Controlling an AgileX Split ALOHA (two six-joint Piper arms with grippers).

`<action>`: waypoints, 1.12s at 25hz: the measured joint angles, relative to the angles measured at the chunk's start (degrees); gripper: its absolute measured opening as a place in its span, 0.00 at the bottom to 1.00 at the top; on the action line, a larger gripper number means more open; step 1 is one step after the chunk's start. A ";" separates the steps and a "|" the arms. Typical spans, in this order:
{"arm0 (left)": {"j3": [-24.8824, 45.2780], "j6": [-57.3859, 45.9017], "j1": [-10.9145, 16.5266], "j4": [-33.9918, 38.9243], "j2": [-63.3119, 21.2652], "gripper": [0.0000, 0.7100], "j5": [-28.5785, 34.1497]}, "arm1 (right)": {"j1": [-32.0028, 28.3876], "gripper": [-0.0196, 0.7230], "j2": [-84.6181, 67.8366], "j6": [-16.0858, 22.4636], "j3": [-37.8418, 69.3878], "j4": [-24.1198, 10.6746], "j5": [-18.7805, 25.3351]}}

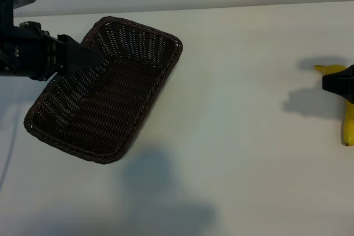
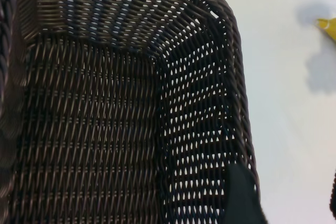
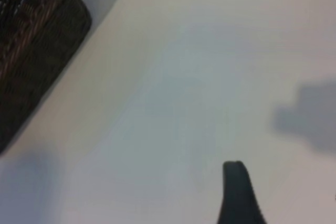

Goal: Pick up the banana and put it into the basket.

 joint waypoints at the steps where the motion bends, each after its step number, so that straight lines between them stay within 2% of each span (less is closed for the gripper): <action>1: 0.00 0.00 0.00 0.00 0.00 0.63 0.00 | 0.00 0.63 0.00 0.00 0.00 0.00 0.00; 25: 0.00 -0.01 0.00 -0.05 0.00 0.63 -1.45 | 0.00 0.63 0.00 0.01 0.00 0.00 -0.10; 28: 0.00 -5.44 0.00 0.64 0.00 0.63 -1.75 | 0.00 0.63 0.00 0.01 0.00 0.00 -0.10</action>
